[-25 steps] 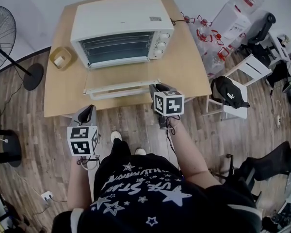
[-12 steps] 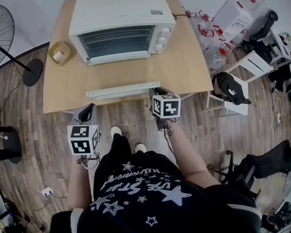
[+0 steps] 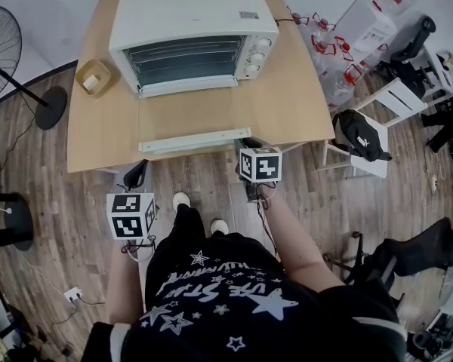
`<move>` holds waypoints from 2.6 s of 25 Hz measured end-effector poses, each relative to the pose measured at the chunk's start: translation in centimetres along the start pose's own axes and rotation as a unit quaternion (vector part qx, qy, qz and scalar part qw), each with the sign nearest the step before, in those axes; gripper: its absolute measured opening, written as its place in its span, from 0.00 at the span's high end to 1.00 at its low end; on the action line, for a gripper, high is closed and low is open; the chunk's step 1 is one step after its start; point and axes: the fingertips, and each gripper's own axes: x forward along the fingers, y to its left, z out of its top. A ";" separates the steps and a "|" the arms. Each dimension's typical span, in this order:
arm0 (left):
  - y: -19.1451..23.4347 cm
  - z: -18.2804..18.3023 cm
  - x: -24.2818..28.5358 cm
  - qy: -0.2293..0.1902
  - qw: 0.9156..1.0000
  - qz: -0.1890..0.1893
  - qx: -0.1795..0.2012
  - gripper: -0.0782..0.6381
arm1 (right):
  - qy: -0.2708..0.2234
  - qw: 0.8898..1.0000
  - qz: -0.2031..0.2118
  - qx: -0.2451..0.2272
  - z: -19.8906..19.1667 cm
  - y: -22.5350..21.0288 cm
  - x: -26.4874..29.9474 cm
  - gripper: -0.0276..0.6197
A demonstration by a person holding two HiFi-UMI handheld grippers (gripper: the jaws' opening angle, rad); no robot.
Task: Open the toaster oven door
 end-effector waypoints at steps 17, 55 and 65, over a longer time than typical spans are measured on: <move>0.9 -0.9 1.6 0.014 1.000 0.009 -0.025 0.86 | 0.036 0.999 -0.010 0.000 -1.8 -0.5 1.0 0.85; -9.0 -14.7 -13.0 0.026 0.973 0.160 -0.166 0.86 | -0.015 0.982 0.155 -0.105 -3.1 7.5 -7.1 0.95; -13.9 -20.2 -21.9 -0.003 0.961 0.197 -0.196 0.86 | -0.033 0.962 0.205 -0.177 -7.9 12.9 -15.6 0.95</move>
